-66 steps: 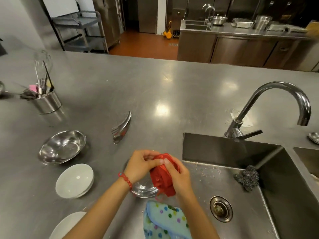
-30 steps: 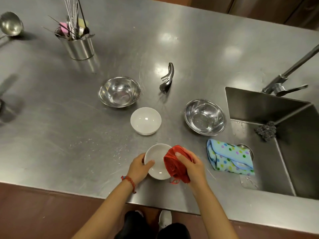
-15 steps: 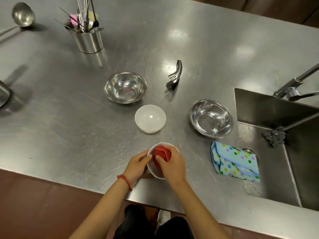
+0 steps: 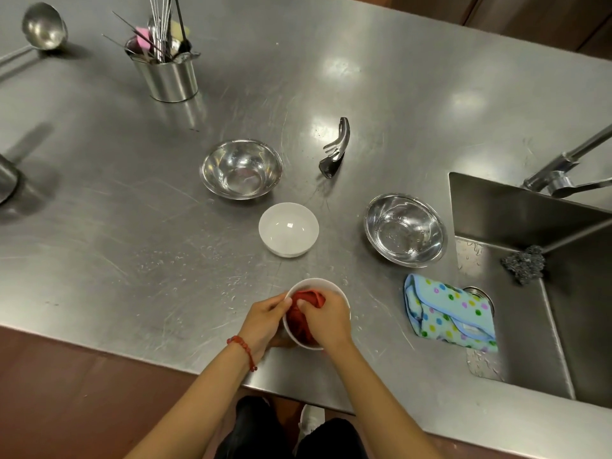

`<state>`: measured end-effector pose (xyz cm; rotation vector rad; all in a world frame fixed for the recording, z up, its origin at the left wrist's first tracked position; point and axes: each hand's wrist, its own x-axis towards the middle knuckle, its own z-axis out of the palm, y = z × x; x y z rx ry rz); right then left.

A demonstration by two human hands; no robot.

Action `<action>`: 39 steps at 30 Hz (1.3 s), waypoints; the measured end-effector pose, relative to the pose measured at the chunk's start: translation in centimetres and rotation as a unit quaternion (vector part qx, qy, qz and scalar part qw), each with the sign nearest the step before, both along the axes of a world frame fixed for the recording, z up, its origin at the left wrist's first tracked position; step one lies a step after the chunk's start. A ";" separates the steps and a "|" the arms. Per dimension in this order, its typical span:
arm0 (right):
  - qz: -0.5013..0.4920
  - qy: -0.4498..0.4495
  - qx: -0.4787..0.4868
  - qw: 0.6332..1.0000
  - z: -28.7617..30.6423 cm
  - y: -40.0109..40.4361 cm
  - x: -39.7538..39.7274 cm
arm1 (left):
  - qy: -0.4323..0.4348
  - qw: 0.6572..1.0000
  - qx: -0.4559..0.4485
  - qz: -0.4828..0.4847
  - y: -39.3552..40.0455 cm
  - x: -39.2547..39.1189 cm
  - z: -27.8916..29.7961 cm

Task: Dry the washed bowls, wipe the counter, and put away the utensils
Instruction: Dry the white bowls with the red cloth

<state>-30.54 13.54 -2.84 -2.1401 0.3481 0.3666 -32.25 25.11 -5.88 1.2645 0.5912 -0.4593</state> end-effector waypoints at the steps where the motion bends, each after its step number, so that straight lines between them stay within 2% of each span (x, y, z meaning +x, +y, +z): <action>1: -0.036 -0.010 0.011 0.999 0.0 0.4 -0.1 | 0.000 1.000 0.004 0.001 0.0 0.0 0.0; 4: -0.063 -0.015 0.024 0.998 -0.2 1.0 -0.7 | -0.016 1.000 0.018 0.008 -0.2 -0.1 -0.1; 7: 0.097 0.004 -0.003 0.995 0.1 -0.1 -0.5 | -0.026 0.999 0.027 0.030 -0.4 -0.2 0.0; 9: 0.206 0.021 -0.042 0.977 0.6 -1.3 0.2 | -0.033 0.998 0.039 0.045 -0.5 -0.1 0.2; 11: 0.269 0.044 -0.072 0.959 1.1 -2.0 0.6 | -0.028 0.998 0.039 0.041 -0.5 -0.1 0.3; 13: 0.281 0.033 -0.080 0.956 1.4 -2.1 0.6 | -0.013 0.999 0.028 0.025 -0.3 -0.2 0.4; 16: 0.225 -0.082 -0.094 0.966 1.4 -2.3 0.4 | 0.002 1.000 0.020 0.011 -0.1 -0.3 0.8; 18: 0.272 -0.122 -0.182 0.937 1.2 -2.3 0.2 | 0.006 1.000 0.022 0.013 -0.1 -0.3 1.0; 21: 0.337 -0.092 -0.331 0.877 0.8 -1.6 -0.6 | -0.015 0.999 0.042 0.023 -0.4 -0.4 1.0; 23: 0.315 -0.058 -0.359 0.876 0.8 -0.8 -1.1 | -0.039 0.997 0.062 0.035 -0.7 -0.6 0.9; 27: 0.285 0.000 -0.290 0.914 1.6 -0.6 -0.5 | -0.035 0.996 0.064 0.059 -1.0 -0.7 0.9; 31: 0.244 0.098 -0.111 0.958 1.8 -1.9 0.6 | 0.007 0.998 0.033 0.057 -1.0 -0.6 1.0; 33: 0.199 0.083 -0.046 0.975 1.7 -2.2 0.4 | 0.021 0.998 0.024 0.058 -1.0 -0.7 1.0; 34: 0.175 0.046 -0.027 0.983 1.6 -2.3 0.2 | 0.022 0.998 0.019 0.060 -1.0 -0.8 1.1; 35: 0.166 -0.004 -0.026 0.986 1.6 -2.3 0.1 | 0.022 0.998 0.015 0.062 -1.0 -0.9 1.1; 37: 0.204 -0.097 -0.093 0.970 1.4 -2.6 0.1 | 0.020 0.998 0.013 0.064 -1.0 -1.2 1.1; 39: 0.286 -0.124 -0.223 0.924 1.2 -2.8 0.1 | 0.016 0.998 0.017 0.063 -0.9 -1.3 1.3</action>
